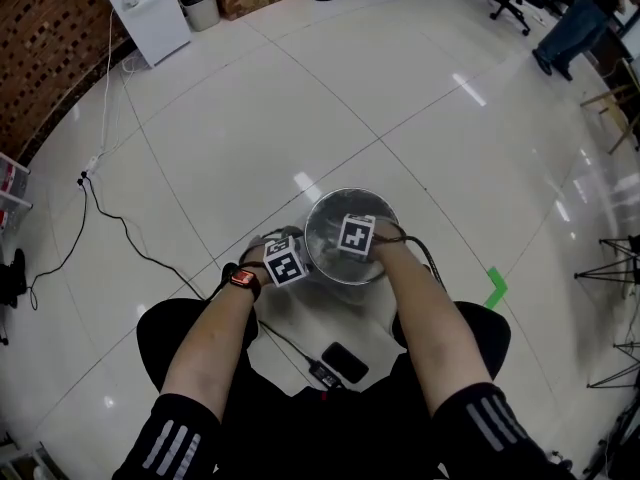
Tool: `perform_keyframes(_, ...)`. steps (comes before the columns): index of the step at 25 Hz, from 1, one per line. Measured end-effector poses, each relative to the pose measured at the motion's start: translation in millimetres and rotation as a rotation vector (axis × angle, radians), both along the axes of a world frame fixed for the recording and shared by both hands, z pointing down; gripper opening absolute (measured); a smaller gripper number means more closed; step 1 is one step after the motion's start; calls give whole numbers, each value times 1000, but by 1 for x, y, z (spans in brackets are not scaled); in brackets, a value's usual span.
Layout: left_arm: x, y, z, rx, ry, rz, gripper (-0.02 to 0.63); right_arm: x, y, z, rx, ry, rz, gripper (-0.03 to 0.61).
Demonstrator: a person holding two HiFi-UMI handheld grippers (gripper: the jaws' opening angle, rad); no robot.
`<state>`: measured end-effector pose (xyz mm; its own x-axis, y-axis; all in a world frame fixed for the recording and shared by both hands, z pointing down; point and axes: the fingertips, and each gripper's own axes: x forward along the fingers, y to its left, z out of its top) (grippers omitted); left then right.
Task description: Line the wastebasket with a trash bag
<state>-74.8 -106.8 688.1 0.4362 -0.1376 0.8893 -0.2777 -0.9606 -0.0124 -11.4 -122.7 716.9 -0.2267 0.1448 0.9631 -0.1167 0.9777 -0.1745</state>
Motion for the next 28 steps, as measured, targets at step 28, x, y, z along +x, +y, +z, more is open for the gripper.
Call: perform_keyframes(28, -33, -4, -24, -25, -7, -14, 411, -4, 5, -60, -194, -230, 178, 292)
